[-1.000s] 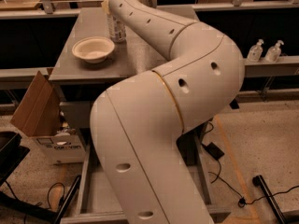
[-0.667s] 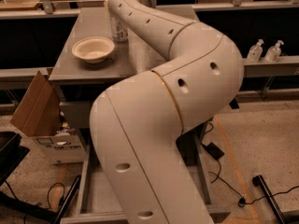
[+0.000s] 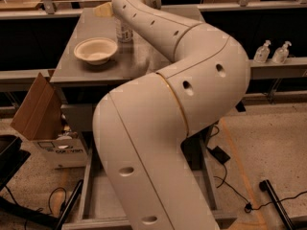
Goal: Pick blue plastic bottle from middle drawer and place on counter
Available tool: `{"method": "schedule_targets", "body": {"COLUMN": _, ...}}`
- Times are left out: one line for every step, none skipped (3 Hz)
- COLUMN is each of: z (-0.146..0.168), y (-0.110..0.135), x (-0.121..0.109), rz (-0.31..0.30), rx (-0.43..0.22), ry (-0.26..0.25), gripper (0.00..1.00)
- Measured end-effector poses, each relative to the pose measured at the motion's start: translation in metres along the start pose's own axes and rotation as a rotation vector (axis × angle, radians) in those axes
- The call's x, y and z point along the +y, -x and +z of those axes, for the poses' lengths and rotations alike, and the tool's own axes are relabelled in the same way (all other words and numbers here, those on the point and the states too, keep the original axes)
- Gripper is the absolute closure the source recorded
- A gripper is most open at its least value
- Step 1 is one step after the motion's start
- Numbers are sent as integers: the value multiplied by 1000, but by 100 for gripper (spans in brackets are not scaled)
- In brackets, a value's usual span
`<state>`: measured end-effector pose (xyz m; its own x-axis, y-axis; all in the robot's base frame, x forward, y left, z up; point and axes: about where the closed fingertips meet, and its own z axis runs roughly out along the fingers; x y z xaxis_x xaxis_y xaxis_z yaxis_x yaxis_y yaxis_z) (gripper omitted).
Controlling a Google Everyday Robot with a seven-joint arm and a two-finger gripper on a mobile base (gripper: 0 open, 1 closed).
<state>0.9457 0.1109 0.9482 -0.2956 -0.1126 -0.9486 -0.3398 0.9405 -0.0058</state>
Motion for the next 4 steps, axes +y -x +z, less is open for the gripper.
{"method": "schedule_targets", "body": {"z": 0, "y": 0, "x": 0, "rz": 0, "rx": 0, "ry": 0, "gripper": 0}}
{"method": "schedule_targets", "body": {"z": -2, "y": -1, "x": 0, "rz": 1, "rx": 2, "ry": 16, "gripper": 0}}
{"method": "schedule_targets", "body": {"z": -33, "y": 17, "x": -23, "rz": 0, "rx": -9, "ry": 50, "gripper": 0}}
{"method": "schedule_targets", "body": {"z": -88, "y": 34, "x": -60, "rz": -4, "rx": -21, "ry": 102, "gripper": 0}}
